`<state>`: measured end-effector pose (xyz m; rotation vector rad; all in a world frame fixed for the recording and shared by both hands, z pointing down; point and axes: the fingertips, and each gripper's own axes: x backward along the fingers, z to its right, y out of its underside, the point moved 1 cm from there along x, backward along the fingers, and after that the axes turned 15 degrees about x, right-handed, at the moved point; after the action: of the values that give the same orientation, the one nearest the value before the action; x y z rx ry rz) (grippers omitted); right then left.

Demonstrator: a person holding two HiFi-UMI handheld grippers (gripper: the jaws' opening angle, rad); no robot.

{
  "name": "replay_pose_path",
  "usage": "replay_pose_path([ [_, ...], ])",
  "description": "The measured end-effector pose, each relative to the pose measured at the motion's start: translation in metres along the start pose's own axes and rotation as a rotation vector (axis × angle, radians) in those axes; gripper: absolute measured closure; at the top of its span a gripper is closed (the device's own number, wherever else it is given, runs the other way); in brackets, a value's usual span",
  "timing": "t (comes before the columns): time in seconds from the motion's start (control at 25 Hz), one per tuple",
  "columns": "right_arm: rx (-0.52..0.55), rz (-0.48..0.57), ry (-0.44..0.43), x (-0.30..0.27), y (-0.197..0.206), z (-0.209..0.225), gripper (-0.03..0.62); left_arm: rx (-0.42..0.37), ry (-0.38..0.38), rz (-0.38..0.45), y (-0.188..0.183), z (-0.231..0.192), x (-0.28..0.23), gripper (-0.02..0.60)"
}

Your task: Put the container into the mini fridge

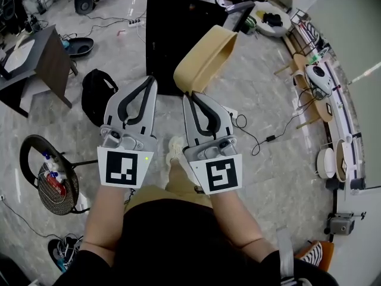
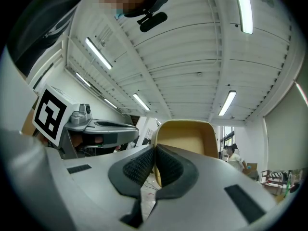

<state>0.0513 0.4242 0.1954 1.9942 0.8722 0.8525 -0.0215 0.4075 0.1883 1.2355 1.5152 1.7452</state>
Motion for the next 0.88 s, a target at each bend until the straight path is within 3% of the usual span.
replay_pose_path([
  [0.44,0.032,0.005,-0.032,-0.097,0.053,0.045,0.554,-0.019,-0.005,0.004,0.032,-0.057,-0.106,0.558],
  [0.64,0.027,-0.001,-0.073,-0.171,0.101,0.075,0.554,-0.163,0.01,-0.064,0.062,-0.1,-0.179,0.558],
  [0.76,0.02,-0.009,-0.091,-0.216,0.128,0.096,0.554,-0.15,-0.006,-0.08,0.077,-0.128,-0.225,0.558],
  [0.88,0.015,-0.015,-0.109,-0.254,0.15,0.115,0.554,-0.057,-0.041,-0.063,0.089,-0.152,-0.265,0.558],
])
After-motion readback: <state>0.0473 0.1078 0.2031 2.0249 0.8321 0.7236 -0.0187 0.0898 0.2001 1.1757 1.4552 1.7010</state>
